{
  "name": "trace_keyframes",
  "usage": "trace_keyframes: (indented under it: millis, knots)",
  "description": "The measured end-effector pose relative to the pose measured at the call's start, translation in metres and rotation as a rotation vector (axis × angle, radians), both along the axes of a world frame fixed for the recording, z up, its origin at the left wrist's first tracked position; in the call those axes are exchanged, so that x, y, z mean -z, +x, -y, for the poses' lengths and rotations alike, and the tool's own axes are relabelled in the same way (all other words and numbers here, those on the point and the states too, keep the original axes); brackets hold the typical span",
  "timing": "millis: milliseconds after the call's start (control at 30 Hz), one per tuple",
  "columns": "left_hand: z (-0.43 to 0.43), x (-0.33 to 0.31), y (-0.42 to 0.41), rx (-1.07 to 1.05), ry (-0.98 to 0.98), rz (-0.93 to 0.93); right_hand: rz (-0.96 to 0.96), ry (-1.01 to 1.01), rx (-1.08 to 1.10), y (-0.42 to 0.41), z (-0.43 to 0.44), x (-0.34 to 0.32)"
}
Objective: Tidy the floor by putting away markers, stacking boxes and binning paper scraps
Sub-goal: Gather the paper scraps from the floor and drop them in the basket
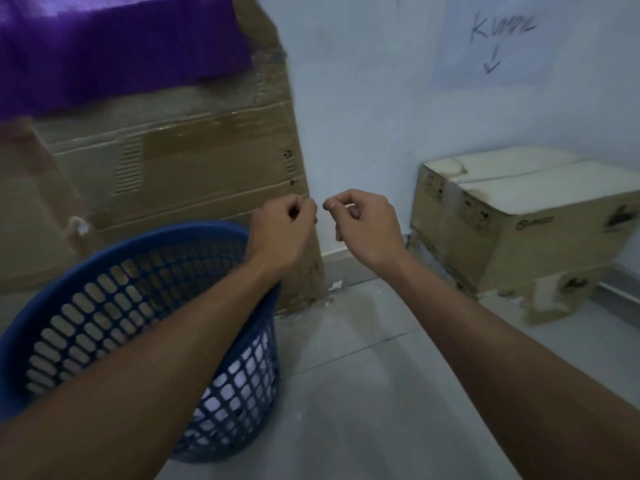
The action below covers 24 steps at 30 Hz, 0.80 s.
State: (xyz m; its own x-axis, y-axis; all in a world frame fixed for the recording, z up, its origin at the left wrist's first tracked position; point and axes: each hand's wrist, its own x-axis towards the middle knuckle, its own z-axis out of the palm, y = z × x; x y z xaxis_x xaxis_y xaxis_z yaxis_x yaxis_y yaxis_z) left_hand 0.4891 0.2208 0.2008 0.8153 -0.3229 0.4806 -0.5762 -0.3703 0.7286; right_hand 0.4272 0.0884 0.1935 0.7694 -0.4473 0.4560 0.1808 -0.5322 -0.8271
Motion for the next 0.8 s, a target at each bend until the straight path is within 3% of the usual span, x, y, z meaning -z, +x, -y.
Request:
trace_keyframes:
  millis: [567, 800]
  knots:
    - [0.195, 0.04, -0.147, 0.508, 0.132, -0.104, -0.077, 0.12, 0.502, -0.206, 0.156, 0.037]
    - [0.247, 0.069, -0.237, 0.779, 0.22, -0.171, -0.129, 0.153, 0.7, -0.313, 0.178, 0.047]
